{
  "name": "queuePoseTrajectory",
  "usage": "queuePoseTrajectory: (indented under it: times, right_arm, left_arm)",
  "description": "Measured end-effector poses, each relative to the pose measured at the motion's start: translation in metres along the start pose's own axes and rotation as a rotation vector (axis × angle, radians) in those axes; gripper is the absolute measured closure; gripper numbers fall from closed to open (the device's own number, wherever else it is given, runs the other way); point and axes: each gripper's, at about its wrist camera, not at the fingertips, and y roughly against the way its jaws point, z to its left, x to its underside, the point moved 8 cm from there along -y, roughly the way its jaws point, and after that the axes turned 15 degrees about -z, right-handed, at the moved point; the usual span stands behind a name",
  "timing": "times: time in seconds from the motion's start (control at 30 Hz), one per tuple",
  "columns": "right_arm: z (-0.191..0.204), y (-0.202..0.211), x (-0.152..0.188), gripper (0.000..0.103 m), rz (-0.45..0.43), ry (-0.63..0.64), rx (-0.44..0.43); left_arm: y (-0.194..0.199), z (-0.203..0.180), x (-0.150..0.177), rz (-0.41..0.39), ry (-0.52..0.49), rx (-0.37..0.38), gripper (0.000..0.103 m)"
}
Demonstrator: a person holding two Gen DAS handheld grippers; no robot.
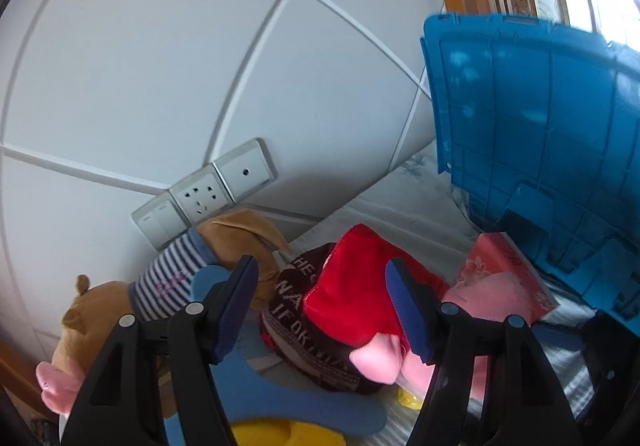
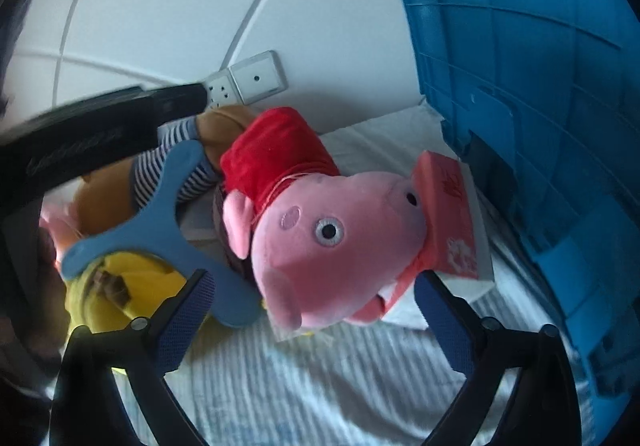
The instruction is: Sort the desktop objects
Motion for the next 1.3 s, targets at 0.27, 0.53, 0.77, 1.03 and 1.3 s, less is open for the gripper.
queuePoseTrajectory:
  times: [0.27,0.53,0.77,1.03,1.3]
  right_arm:
    - [-0.001,-0.024,0.013,0.041,0.035,0.048,0.012]
    - [0.009,-0.007,0.010,0.057,0.042,0.070,-0.093]
    - [0.015,0.066,0.035,0.059,0.094,0.176,-0.150]
    - [-0.003,0.191,0.129,0.060,0.209,0.310,-0.129]
    - [-0.020,0.211,0.170,0.047,0.240,0.360,-0.090]
  left_arm:
    - [-0.018,0.003,0.013,0.017,0.038,0.015,0.037]
    - [-0.001,0.013,0.022,0.033,0.055,0.005,0.037]
    - [0.057,0.000,0.037,0.059,0.052,0.060,0.037]
    - [0.130,-0.049,0.099,0.183,0.116,0.234,0.037]
    - [0.145,-0.090,0.148,0.280,0.086,0.274,0.037]
